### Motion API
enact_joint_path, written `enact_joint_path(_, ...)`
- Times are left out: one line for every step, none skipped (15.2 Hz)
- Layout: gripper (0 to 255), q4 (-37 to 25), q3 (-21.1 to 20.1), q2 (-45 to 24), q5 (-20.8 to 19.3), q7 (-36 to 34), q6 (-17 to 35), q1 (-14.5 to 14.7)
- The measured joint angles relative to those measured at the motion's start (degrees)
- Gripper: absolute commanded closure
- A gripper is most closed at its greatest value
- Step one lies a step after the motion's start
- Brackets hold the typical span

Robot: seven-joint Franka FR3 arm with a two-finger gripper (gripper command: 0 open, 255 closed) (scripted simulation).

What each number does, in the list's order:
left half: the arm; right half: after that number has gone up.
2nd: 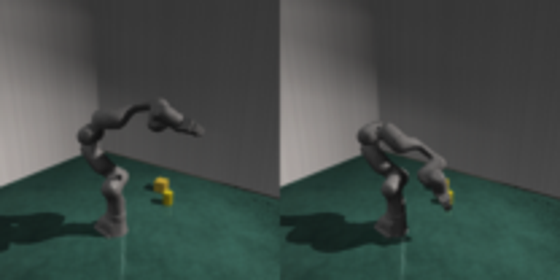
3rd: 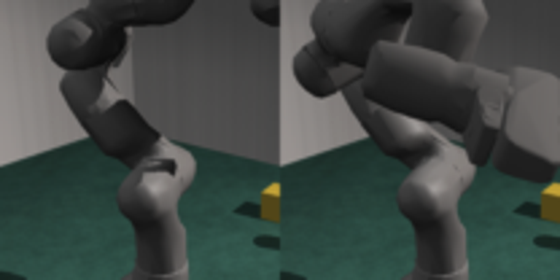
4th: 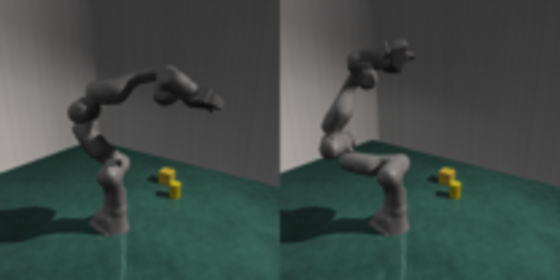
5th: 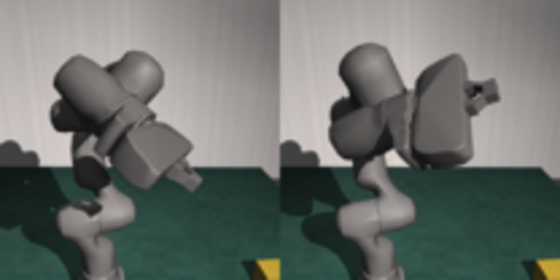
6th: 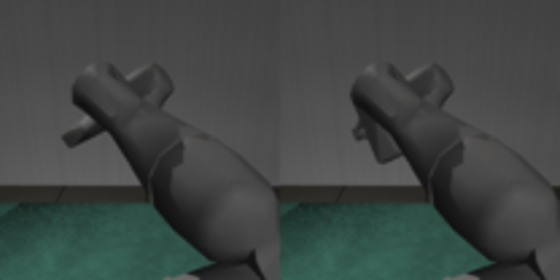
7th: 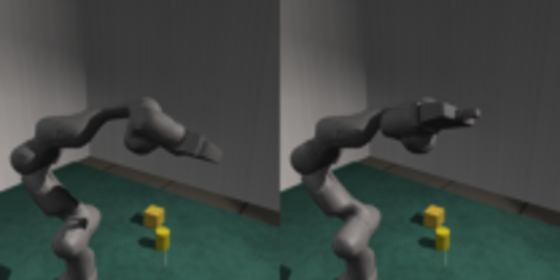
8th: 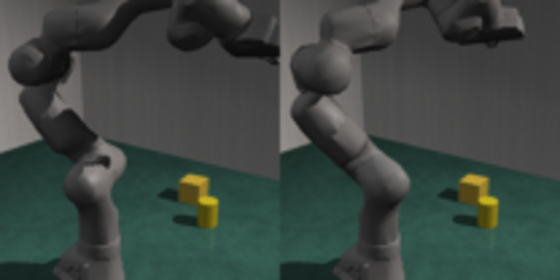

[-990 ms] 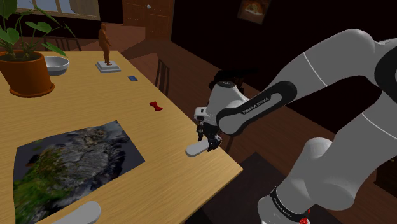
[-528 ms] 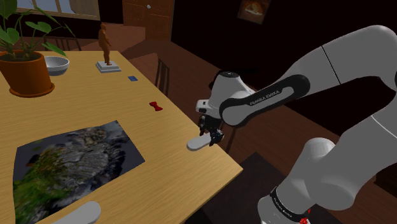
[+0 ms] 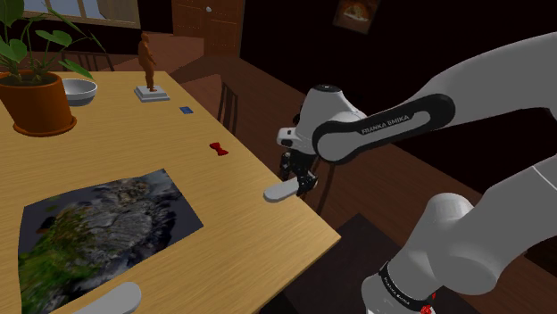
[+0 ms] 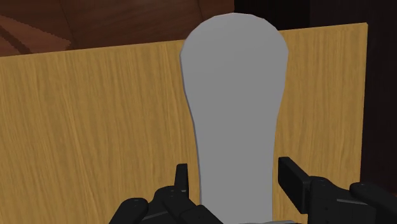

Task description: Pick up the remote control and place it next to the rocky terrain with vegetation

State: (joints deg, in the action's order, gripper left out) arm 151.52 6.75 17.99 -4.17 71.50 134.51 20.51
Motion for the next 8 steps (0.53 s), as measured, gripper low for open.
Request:
enact_joint_path(255,-0.21,-0.02,0.79,-0.05,0.03,-1.0,-0.05)
enact_joint_path(255,-0.59,0.01,1.48,-0.08,0.12,-2.06,-0.11)
enact_joint_path(255,-0.82,-0.08,2.12,-0.08,0.03,-2.94,-0.09)
enact_joint_path(255,-1.2,-0.08,2.44,-0.08,0.08,-3.64,-0.11)
enact_joint_path(255,-1.23,-0.7,2.79,0.15,-0.72,-4.04,0.3)
enact_joint_path(255,-1.66,-1.47,2.3,0.54,-1.76,-4.02,0.88)
enact_joint_path(255,-2.03,-2.38,2.39,0.93,-2.97,-4.53,1.52)
enact_joint_path(255,-2.54,-3.31,1.81,1.35,-4.23,-4.49,2.2)
